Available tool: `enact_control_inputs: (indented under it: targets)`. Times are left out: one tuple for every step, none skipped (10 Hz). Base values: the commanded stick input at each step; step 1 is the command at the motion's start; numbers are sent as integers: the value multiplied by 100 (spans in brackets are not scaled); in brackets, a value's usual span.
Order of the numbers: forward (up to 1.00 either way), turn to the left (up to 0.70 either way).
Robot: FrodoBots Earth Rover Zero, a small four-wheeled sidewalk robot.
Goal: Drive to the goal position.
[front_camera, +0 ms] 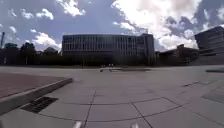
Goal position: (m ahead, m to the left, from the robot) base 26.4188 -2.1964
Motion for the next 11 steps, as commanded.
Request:
enact_control_inputs:
  targets:
    - [6, 0]
    - [5, 0]
    - [6, 0]
    - [5, 0]
    - [6, 0]
    - [6, 0]
    - [5, 0]
    - [5, 0]
    - [6, 0]
    - [6, 0]
    - [6, 0]
